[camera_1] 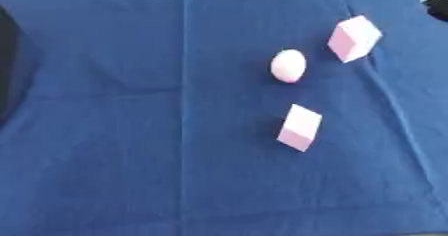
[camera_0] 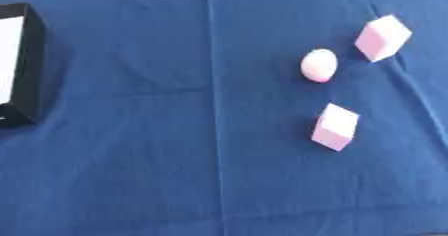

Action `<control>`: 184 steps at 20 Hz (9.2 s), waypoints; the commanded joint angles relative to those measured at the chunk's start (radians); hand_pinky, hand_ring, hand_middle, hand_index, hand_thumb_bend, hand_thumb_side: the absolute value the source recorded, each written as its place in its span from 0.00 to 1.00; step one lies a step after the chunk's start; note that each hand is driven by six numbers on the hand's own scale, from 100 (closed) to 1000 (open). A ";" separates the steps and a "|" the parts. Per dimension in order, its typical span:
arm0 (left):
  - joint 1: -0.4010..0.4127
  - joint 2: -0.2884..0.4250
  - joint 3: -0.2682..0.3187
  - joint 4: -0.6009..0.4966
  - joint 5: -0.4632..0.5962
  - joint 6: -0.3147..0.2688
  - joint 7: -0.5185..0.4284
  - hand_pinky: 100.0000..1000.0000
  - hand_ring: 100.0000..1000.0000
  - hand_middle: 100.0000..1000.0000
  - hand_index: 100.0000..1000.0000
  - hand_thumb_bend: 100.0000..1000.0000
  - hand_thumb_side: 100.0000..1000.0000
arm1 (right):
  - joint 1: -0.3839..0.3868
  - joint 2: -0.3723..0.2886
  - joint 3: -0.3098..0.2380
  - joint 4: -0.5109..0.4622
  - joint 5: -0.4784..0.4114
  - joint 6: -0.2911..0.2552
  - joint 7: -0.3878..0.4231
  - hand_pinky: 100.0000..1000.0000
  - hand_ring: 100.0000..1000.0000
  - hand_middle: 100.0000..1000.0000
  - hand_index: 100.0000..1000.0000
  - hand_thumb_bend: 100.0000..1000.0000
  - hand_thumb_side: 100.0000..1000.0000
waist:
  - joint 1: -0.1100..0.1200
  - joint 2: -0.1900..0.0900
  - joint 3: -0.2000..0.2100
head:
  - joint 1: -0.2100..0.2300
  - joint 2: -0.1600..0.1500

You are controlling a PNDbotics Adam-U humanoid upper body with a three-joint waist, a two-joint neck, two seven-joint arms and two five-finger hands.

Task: Pick up the objects with one hand, pass them to the other hand, and then place them into the box on the other side of the table.

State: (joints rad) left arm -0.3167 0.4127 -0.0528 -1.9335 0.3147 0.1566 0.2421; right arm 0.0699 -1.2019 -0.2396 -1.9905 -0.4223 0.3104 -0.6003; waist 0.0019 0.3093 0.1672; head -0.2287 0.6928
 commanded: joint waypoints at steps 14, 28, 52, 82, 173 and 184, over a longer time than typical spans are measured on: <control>-0.013 0.020 0.003 -0.016 -0.005 0.003 0.005 0.91 0.77 0.79 0.79 0.09 0.87 | -0.003 -0.019 0.009 -0.009 0.413 0.062 0.405 0.80 0.86 0.84 0.84 0.39 0.00 | -0.014 0.002 0.029 | -0.037 -0.025; -0.034 0.017 -0.004 -0.024 -0.004 0.005 -0.003 0.91 0.77 0.79 0.79 0.09 0.87 | -0.017 0.000 0.028 0.004 0.575 0.094 0.551 0.82 0.86 0.84 0.86 0.36 0.00 | -0.014 0.022 0.051 | -0.072 -0.050; -0.050 0.028 -0.010 -0.038 -0.012 0.014 -0.005 0.92 0.77 0.79 0.79 0.08 0.88 | -0.034 0.027 0.025 0.102 0.659 0.185 0.514 0.83 0.87 0.86 0.89 0.55 0.20 | -0.028 0.058 0.098 | -0.105 -0.089; -0.050 0.040 -0.013 -0.045 -0.017 0.022 -0.004 0.92 0.77 0.79 0.79 0.08 0.88 | -0.035 0.034 0.005 0.162 0.470 0.199 0.436 0.77 0.86 0.86 0.88 0.40 0.35 | -0.023 0.073 0.093 | -0.088 -0.095; -0.037 0.039 -0.024 -0.060 -0.030 0.042 -0.004 0.93 0.77 0.79 0.79 0.07 0.90 | -0.062 0.056 0.031 0.142 0.383 0.178 0.343 0.87 0.94 0.91 0.93 0.09 0.73 | 0.000 0.126 0.085 | -0.104 -0.111; -0.037 0.037 -0.025 -0.063 -0.030 0.043 -0.005 0.93 0.77 0.79 0.79 0.07 0.91 | -0.070 0.062 0.032 0.156 0.379 0.172 0.338 0.87 0.94 0.90 0.93 0.08 0.79 | 0.002 0.139 0.086 | -0.103 -0.114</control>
State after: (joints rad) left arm -0.3507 0.4227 -0.0835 -1.9769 0.2894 0.1981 0.2374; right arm 0.0076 -1.1200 -0.1967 -1.8304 -0.0470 0.4856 -0.2588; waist 0.0052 0.4649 0.2534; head -0.3312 0.5908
